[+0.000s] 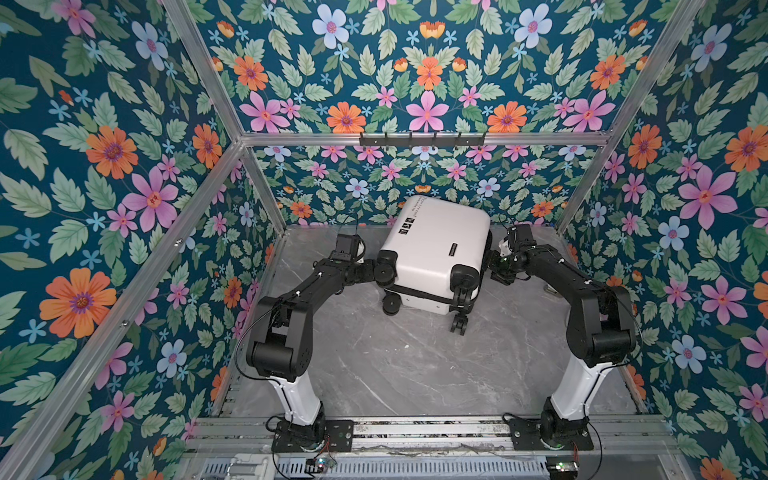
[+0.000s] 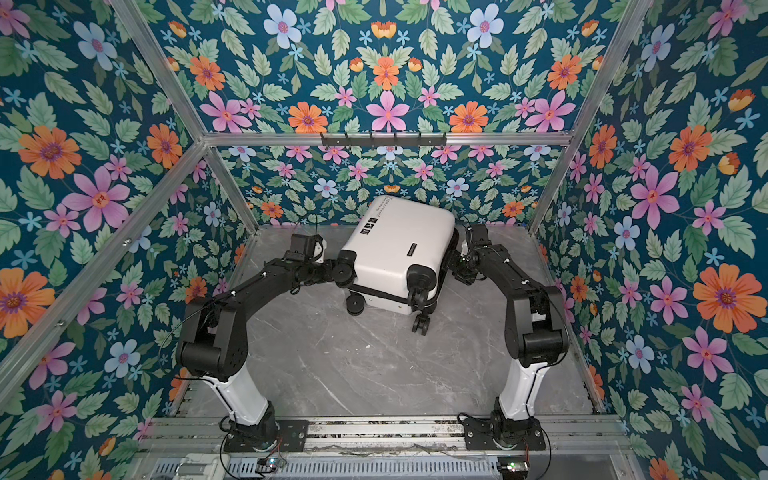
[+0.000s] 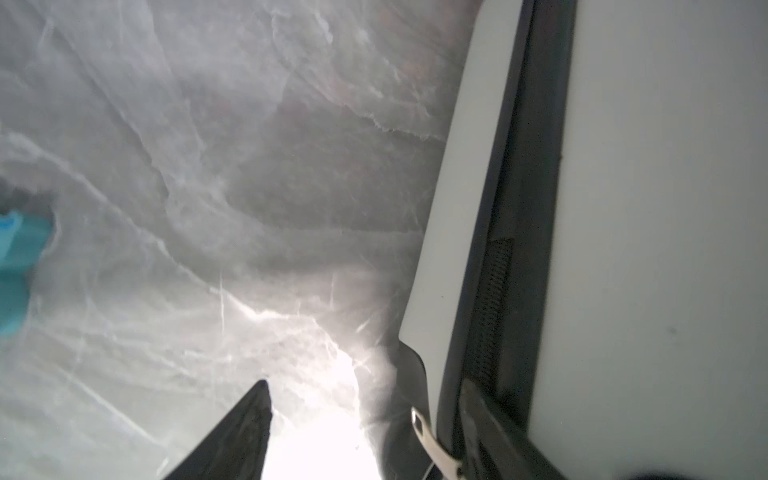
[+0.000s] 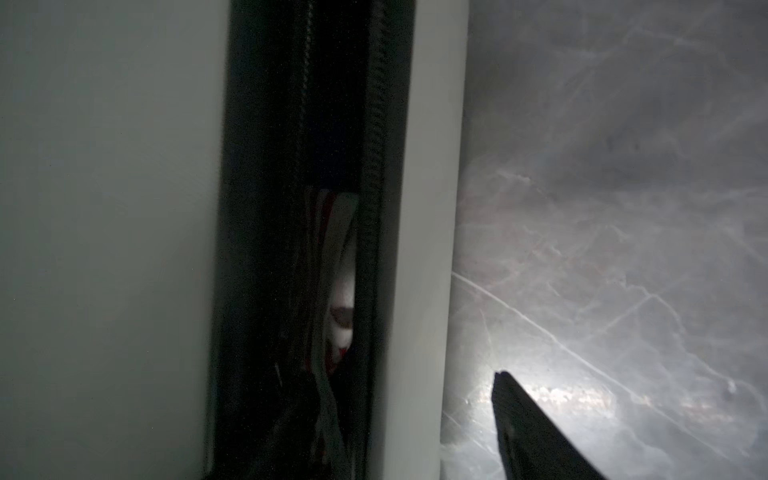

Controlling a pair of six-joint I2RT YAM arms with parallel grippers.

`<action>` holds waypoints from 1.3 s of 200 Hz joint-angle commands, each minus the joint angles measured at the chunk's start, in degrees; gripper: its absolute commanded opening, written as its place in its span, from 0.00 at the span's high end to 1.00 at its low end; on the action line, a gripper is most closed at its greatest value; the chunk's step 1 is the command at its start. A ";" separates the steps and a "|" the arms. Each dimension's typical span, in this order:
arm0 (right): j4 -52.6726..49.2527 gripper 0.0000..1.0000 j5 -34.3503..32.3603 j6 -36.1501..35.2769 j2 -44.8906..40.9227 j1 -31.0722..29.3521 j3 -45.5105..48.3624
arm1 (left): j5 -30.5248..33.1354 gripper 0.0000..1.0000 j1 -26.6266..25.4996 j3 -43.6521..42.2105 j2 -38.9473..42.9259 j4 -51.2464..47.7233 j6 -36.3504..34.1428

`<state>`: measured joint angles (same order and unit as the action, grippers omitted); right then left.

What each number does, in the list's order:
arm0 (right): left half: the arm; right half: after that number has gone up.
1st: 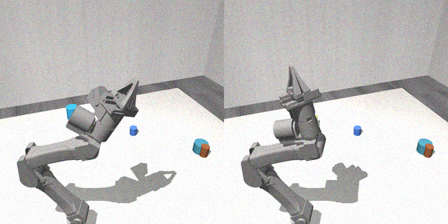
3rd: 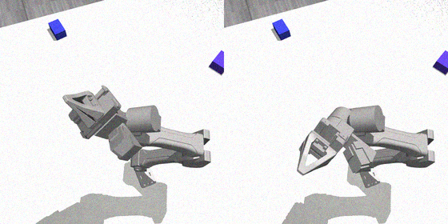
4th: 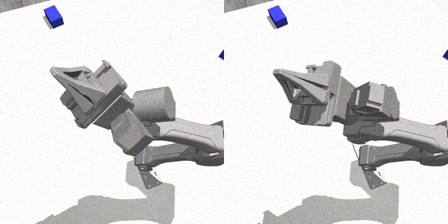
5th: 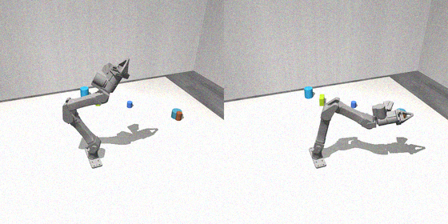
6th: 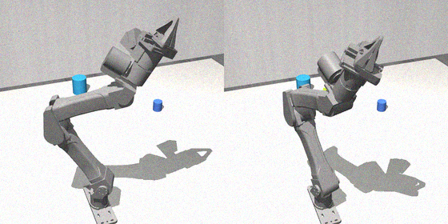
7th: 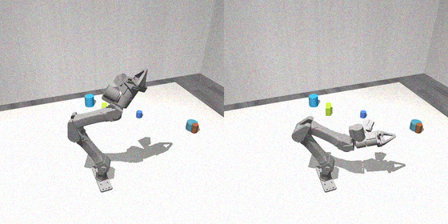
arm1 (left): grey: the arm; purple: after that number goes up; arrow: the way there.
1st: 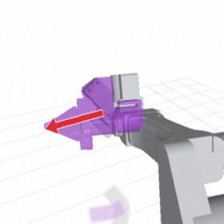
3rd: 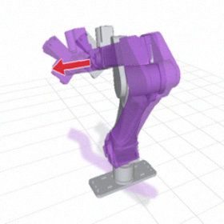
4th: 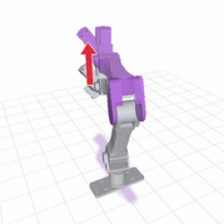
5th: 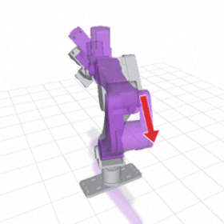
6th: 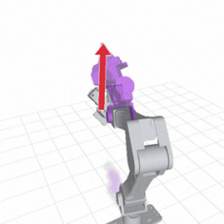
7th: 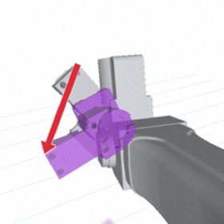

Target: Pack the luggage

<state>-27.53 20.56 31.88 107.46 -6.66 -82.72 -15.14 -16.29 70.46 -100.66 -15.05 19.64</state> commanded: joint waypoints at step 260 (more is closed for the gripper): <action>-8.61 0.29 9.12 -8.27 -26.71 8.43 13.50 | -6.72 0.41 -1.66 -35.45 23.20 29.36 8.03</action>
<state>-33.56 31.38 25.71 84.68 4.10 -69.80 -21.04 -17.28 40.71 -80.49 -0.78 25.47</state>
